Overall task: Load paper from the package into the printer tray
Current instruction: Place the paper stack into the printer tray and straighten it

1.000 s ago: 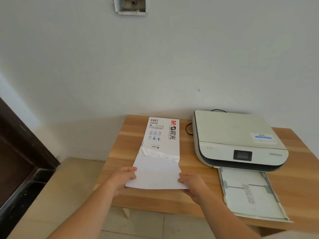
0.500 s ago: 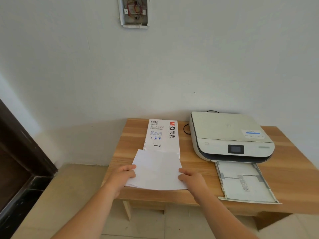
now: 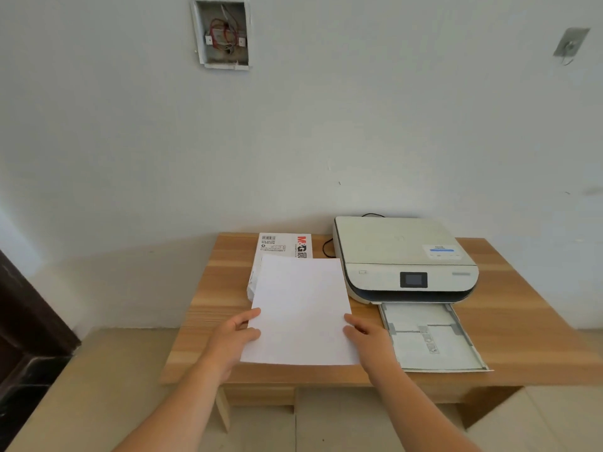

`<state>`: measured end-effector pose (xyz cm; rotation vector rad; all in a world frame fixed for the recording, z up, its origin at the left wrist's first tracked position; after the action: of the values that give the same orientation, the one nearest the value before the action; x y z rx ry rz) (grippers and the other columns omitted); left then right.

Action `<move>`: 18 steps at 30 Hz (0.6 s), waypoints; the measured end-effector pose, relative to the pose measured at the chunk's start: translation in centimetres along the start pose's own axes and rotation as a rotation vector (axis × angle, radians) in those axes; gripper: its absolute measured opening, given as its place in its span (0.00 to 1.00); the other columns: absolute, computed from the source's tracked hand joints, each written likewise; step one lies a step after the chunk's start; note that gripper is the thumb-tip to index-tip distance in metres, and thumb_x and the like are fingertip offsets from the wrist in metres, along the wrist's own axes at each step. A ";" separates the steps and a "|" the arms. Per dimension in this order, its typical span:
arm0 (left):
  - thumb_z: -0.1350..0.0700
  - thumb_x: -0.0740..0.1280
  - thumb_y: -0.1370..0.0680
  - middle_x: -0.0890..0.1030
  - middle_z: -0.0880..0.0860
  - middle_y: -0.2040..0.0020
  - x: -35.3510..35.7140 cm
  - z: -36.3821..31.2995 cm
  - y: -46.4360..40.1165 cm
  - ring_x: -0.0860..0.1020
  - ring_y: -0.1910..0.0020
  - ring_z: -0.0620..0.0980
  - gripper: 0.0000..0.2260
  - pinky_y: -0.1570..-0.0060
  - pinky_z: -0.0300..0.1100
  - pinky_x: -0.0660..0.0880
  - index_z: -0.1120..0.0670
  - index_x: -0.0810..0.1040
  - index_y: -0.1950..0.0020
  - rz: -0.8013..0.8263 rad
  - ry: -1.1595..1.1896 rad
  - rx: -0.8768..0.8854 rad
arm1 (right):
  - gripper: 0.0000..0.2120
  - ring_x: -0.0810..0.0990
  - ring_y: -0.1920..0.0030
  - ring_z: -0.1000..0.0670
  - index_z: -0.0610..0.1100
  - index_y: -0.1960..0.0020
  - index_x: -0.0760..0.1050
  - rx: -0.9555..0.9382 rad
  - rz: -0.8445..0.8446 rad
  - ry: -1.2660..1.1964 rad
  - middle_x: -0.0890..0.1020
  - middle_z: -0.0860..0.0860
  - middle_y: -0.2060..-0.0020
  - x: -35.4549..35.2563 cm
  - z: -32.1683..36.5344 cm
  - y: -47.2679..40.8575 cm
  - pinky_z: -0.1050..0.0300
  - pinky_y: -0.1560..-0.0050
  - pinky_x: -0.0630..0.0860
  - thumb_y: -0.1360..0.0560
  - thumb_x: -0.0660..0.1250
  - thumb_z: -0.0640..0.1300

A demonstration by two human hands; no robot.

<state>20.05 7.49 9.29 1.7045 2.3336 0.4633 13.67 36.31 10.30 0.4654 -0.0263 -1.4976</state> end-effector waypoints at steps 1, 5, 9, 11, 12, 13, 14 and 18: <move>0.67 0.67 0.26 0.80 0.52 0.43 0.6 0.1 0.0 0.82 0.49 0.54 0.18 0.54 0.46 0.79 0.47 0.79 0.43 -0.004 0.008 -0.001 | 0.15 0.78 0.50 0.52 0.50 0.36 0.77 0.001 -0.009 -0.016 0.78 0.50 0.42 -0.6 -0.2 -0.1 0.63 0.60 0.74 0.22 0.65 0.43; 0.68 0.67 0.27 0.81 0.53 0.44 3.6 0.0 0.5 0.82 0.50 0.55 0.19 0.57 0.46 0.79 0.48 0.78 0.41 -0.011 0.025 0.002 | 0.15 0.79 0.50 0.50 0.49 0.36 0.77 -0.014 -0.020 -0.023 0.79 0.50 0.43 -3.2 -0.7 -0.8 0.62 0.58 0.75 0.22 0.65 0.42; 0.69 0.67 0.27 0.82 0.54 0.46 7.0 0.1 1.1 0.82 0.50 0.55 0.19 0.58 0.46 0.78 0.50 0.78 0.40 -0.022 0.044 -0.002 | 0.14 0.77 0.53 0.53 0.49 0.37 0.77 -0.017 -0.023 -0.024 0.78 0.50 0.44 -6.7 -1.5 -1.7 0.64 0.62 0.73 0.21 0.64 0.42; 0.68 0.68 0.27 0.82 0.54 0.45 8.9 0.4 1.3 0.82 0.50 0.56 0.19 0.55 0.48 0.79 0.49 0.79 0.41 -0.024 0.042 -0.010 | 0.14 0.77 0.53 0.55 0.49 0.37 0.78 -0.020 -0.024 -0.023 0.78 0.50 0.44 -8.6 -1.9 -2.1 0.64 0.62 0.74 0.22 0.64 0.42; 0.68 0.68 0.27 0.82 0.54 0.45 9.9 0.5 1.3 0.82 0.49 0.56 0.19 0.54 0.49 0.79 0.48 0.79 0.43 -0.025 0.039 -0.012 | 0.14 0.77 0.52 0.55 0.49 0.37 0.78 -0.021 -0.021 -0.017 0.78 0.51 0.44 -9.5 -2.2 -2.4 0.63 0.59 0.75 0.22 0.64 0.42; 0.68 0.68 0.27 0.82 0.54 0.45 11.0 0.6 1.4 0.82 0.49 0.56 0.19 0.54 0.49 0.79 0.47 0.79 0.43 -0.025 0.033 -0.012 | 0.14 0.77 0.51 0.53 0.49 0.37 0.78 -0.018 -0.019 -0.006 0.78 0.51 0.43 -10.5 -2.5 -2.7 0.60 0.53 0.77 0.22 0.64 0.42; 0.68 0.68 0.27 0.81 0.53 0.44 12.0 0.6 1.6 0.82 0.49 0.56 0.19 0.55 0.48 0.79 0.47 0.79 0.43 -0.024 0.027 -0.011 | 0.14 0.77 0.49 0.51 0.49 0.37 0.78 -0.014 -0.016 0.003 0.78 0.51 0.43 -11.5 -2.8 -3.0 0.56 0.47 0.77 0.22 0.64 0.42; 0.67 0.68 0.26 0.80 0.51 0.45 16.1 1.0 2.3 0.81 0.49 0.55 0.19 0.58 0.45 0.79 0.47 0.78 0.41 -0.028 0.023 -0.017 | 0.14 0.76 0.47 0.49 0.48 0.37 0.78 -0.015 -0.014 0.016 0.77 0.50 0.43 -15.2 -3.6 -4.1 0.56 0.45 0.75 0.21 0.64 0.41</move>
<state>17.49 23.60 9.47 1.6658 2.3599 0.4988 9.51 51.87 9.78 0.4658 0.0011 -1.5068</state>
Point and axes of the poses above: each hand's wrist, its own y-axis away from the middle knuckle, its own x-axis out of the palm, z = x × y, the point moved 9 cm from there along -y, towards the middle knuckle
